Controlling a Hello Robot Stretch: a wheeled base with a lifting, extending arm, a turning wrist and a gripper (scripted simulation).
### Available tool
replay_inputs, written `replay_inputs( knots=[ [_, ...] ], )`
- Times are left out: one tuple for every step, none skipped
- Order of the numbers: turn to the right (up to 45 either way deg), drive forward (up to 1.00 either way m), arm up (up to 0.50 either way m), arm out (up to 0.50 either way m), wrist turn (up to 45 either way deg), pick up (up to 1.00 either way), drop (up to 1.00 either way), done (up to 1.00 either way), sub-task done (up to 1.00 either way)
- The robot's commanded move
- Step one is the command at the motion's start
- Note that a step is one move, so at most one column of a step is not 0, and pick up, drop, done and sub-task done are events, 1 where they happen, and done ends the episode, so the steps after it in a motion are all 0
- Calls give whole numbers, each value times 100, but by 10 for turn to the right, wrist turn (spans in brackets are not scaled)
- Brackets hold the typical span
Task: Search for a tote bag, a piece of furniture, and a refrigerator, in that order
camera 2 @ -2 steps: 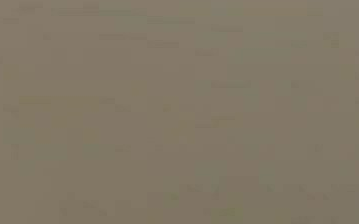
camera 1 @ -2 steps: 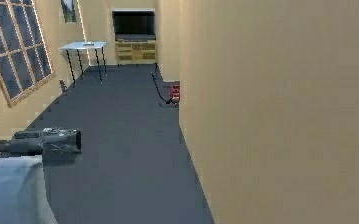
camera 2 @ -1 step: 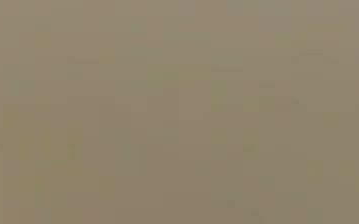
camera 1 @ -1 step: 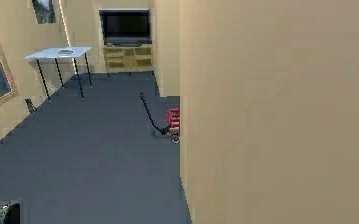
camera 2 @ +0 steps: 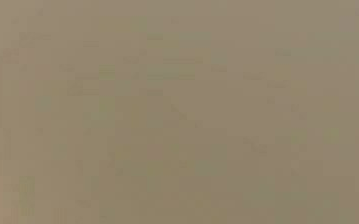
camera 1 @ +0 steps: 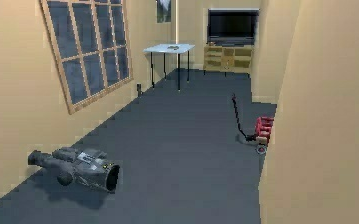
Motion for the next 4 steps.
replay_inputs(
  knots=[
    [0,5,0,0,0,0,0,0,0],
    [0,100,0,0,0,0,0,0,0],
    [0,100,0,0,0,0,0,0,0],
    [-90,0,0,0,0,0,0,0,0]
  ],
)
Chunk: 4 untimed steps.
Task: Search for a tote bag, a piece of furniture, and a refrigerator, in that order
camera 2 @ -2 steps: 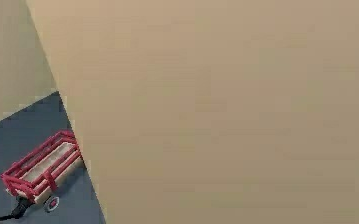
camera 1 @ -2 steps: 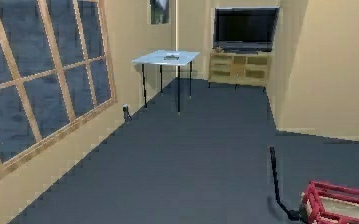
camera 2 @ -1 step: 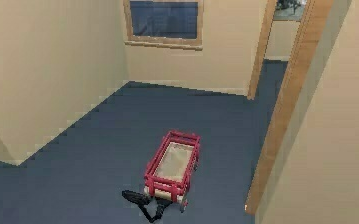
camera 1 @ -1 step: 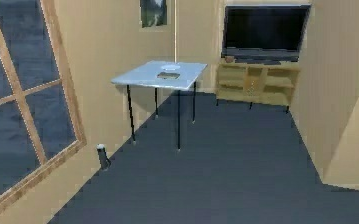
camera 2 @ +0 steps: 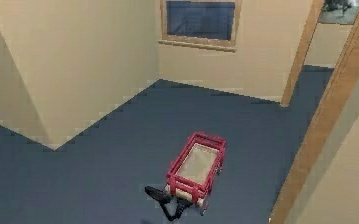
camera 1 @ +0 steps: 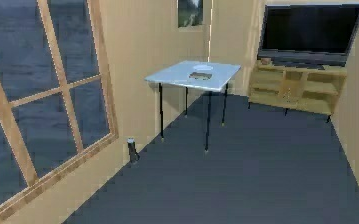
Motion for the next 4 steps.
replay_inputs(
  knots=[
    [0,5,0,0,0,0,0,0,0],
    [450,0,0,0,0,0,0,0,0],
    [0,50,0,0,0,0,0,0,0],
    [-450,0,0,0,0,0,0,0,0]
  ],
)
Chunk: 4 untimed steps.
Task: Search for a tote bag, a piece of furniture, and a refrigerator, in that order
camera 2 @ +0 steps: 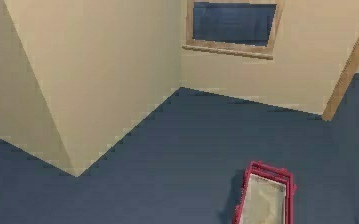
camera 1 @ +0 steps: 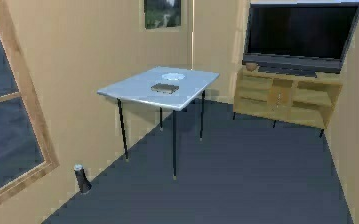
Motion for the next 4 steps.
replay_inputs(
  knots=[
    [-210,0,0,0,0,0,0,0,0],
    [0,25,0,0,0,0,0,0,0],
    [450,0,0,0,0,0,0,0,0],
    [450,0,0,0,0,0,0,0,0]
  ],
)
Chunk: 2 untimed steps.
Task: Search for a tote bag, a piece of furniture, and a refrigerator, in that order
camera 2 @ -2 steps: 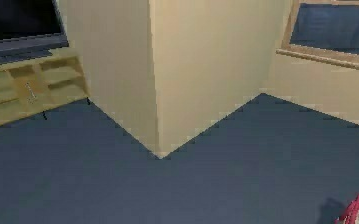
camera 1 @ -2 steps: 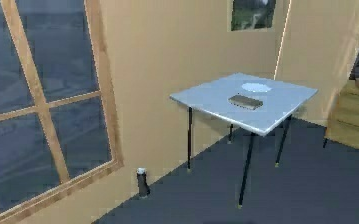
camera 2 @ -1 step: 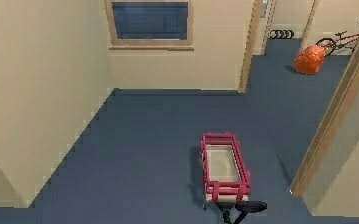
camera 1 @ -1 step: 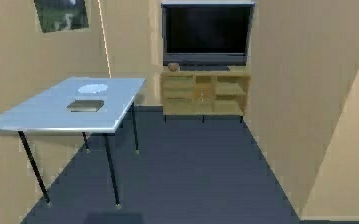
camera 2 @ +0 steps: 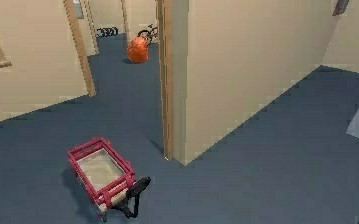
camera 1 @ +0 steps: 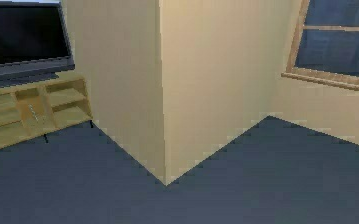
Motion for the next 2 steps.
replay_inputs(
  knots=[
    [0,45,0,0,0,0,0,0,0],
    [360,0,0,0,0,0,0,0,0]
  ],
)
